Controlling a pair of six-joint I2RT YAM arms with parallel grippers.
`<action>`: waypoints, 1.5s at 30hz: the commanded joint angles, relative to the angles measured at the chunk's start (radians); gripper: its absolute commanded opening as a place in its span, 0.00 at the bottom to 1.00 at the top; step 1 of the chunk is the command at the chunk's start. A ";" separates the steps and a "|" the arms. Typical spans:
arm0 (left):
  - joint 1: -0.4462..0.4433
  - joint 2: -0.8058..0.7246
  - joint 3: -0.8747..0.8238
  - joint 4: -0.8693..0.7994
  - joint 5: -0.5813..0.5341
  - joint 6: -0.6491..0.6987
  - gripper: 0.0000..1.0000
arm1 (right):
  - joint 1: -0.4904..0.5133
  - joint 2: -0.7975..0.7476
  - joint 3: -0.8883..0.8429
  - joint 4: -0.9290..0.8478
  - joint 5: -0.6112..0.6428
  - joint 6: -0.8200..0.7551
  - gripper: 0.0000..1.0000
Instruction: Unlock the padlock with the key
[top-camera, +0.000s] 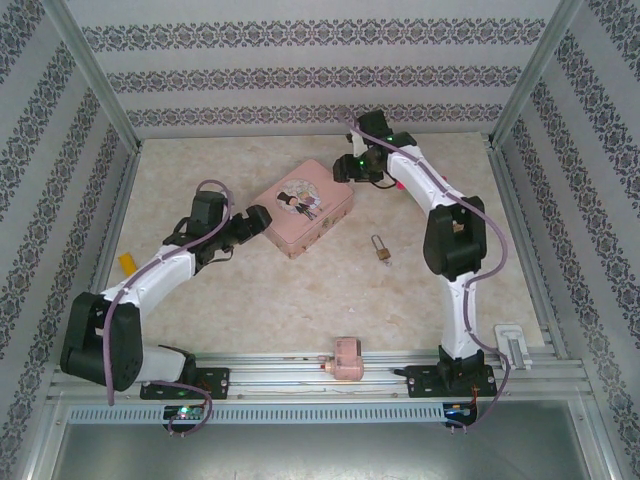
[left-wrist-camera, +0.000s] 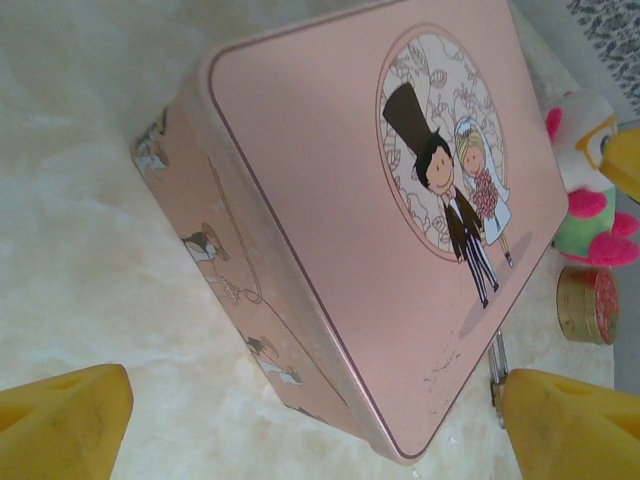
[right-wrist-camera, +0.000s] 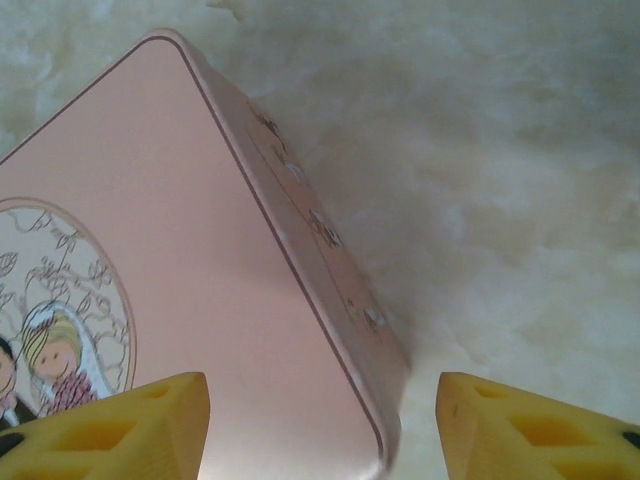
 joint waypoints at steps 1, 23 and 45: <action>-0.020 0.037 0.031 0.043 0.031 -0.004 0.91 | -0.003 0.036 0.045 -0.002 -0.060 0.004 0.60; -0.040 0.312 0.182 0.089 0.124 0.079 0.52 | 0.072 -0.218 -0.434 0.165 -0.043 0.131 0.34; -0.082 0.281 0.174 0.031 0.144 0.131 0.52 | 0.179 -0.532 -0.863 0.283 0.114 0.340 0.33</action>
